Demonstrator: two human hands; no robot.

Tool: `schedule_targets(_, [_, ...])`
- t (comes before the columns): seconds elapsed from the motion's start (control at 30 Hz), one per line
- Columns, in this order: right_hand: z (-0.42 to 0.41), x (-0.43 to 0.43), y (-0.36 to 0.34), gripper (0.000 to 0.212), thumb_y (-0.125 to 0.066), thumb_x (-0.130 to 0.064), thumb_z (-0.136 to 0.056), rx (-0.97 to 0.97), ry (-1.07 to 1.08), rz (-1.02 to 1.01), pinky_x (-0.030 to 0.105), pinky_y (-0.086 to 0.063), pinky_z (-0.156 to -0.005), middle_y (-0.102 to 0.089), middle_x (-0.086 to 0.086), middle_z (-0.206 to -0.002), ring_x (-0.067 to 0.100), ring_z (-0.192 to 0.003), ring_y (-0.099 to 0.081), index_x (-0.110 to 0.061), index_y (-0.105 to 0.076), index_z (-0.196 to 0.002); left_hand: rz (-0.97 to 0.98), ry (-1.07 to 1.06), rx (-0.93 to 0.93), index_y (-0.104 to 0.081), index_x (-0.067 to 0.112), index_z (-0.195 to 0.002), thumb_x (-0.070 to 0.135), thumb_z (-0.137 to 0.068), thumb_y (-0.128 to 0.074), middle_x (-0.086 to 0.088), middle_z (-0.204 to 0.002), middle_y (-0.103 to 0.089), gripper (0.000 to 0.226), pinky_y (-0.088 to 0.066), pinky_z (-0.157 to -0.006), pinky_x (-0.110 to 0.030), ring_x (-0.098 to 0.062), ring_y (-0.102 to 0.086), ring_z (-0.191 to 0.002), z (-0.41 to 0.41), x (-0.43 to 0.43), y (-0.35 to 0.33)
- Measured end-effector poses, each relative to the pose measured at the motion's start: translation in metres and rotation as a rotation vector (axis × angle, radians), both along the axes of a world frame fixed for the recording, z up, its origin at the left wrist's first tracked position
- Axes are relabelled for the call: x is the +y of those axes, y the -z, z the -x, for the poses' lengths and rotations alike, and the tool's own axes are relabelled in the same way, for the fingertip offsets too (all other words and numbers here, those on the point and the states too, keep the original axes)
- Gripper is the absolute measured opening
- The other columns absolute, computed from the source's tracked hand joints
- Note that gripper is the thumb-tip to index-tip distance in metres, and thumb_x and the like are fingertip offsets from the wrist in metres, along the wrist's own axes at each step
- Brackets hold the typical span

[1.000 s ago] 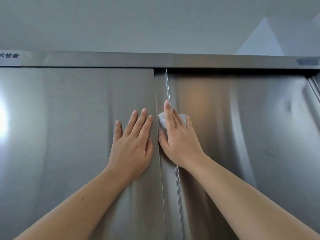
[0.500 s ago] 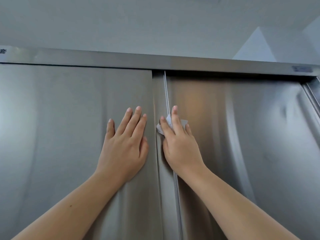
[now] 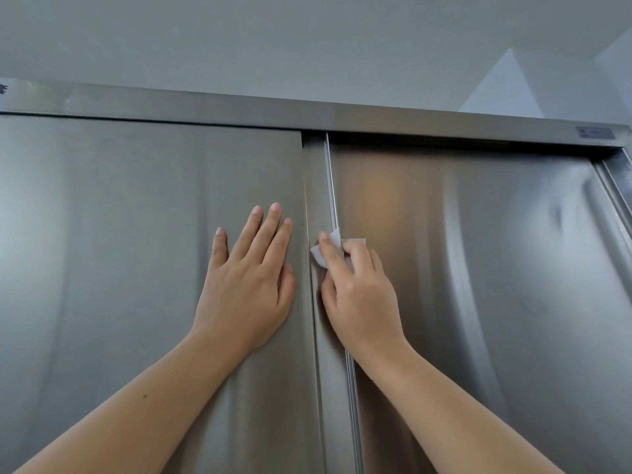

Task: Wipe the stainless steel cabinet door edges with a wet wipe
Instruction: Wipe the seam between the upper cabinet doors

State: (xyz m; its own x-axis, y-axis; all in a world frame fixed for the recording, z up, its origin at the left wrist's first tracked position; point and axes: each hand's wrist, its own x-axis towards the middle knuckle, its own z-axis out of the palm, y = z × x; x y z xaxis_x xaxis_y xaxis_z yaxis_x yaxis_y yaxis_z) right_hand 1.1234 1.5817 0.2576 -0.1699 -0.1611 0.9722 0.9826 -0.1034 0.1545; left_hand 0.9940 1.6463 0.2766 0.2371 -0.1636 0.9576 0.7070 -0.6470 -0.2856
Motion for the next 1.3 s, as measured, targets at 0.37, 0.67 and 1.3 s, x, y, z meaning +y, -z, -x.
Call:
schedule_targets(0.37, [-0.017,0.002,-0.038,0.059,-0.025,-0.025,-0.099,0.05,0.114,0.456,0.032,0.005,-0.114,0.01,0.006,-0.157,0.013,-0.143,0.014,-0.013,0.002,-0.15,-0.02,-0.013,0.007,-0.044,0.005,-0.137,0.029,-0.088,-0.027,-0.011,-0.146,-0.037,0.058,-0.03,-0.102,-0.058,-0.028,-0.033,-0.135,0.0,0.001,0.0])
schedule_targets(0.67, [-0.015,0.0,-0.069,0.06,-0.025,-0.03,-0.101,0.04,0.215,0.449,0.032,0.008,-0.114,0.012,0.012,-0.156,0.019,-0.144,0.011,-0.007,0.003,-0.149,-0.045,-0.034,0.011,-0.047,0.005,-0.136,0.03,-0.087,-0.028,-0.011,-0.145,-0.038,0.057,-0.032,-0.099,-0.059,-0.027,-0.031,-0.134,0.001,0.003,-0.001])
schedule_targets(1.3, [-0.015,0.0,-0.078,0.058,-0.025,-0.031,-0.1,0.038,0.2,0.416,0.032,-0.019,-0.112,0.001,0.01,-0.158,0.017,-0.145,0.002,-0.006,-0.006,-0.149,-0.059,-0.049,0.005,-0.046,0.005,-0.136,0.03,-0.087,-0.029,-0.011,-0.145,-0.038,0.058,-0.034,-0.098,-0.059,-0.028,-0.033,-0.133,0.001,0.004,0.0])
